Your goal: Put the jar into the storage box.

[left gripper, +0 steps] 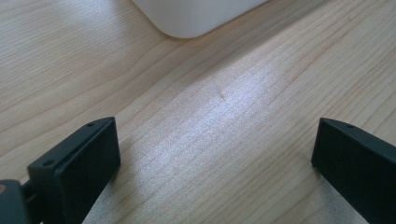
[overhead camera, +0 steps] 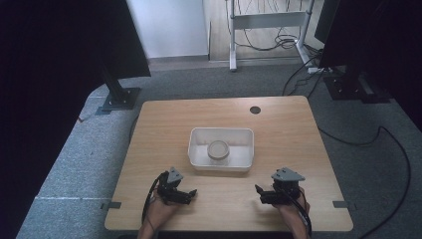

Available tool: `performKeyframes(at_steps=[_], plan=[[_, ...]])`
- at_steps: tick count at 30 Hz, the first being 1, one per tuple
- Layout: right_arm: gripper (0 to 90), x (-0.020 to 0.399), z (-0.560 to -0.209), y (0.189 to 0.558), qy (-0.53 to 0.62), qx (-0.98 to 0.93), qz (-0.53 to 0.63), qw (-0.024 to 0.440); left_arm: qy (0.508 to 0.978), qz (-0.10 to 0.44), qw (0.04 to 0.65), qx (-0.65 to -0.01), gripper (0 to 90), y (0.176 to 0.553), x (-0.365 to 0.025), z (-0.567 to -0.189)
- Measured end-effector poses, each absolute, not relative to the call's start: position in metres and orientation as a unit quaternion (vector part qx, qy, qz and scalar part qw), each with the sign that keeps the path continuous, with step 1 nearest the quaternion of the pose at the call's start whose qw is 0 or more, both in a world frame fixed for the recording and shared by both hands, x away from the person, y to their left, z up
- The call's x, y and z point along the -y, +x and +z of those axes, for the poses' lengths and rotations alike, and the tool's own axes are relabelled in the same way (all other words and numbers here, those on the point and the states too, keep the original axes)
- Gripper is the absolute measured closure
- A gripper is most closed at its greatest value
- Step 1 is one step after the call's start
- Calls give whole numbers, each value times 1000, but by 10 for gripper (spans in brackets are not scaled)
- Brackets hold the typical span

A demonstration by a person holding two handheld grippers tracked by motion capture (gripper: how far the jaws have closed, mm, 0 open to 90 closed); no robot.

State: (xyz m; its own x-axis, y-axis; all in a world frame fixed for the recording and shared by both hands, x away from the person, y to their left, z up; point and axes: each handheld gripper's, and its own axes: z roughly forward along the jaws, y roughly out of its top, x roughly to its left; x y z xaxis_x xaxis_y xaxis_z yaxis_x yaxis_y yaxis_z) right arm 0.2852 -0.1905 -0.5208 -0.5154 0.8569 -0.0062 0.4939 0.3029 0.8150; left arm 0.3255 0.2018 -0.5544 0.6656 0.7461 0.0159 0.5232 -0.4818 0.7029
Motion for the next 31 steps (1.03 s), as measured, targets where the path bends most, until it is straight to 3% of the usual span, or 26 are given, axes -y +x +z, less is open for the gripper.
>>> performKeyframes(at_steps=[31], plan=[[48,218,-558,272,491,-760,364,220,845,162,344,-376,9,325,-202,-555]])
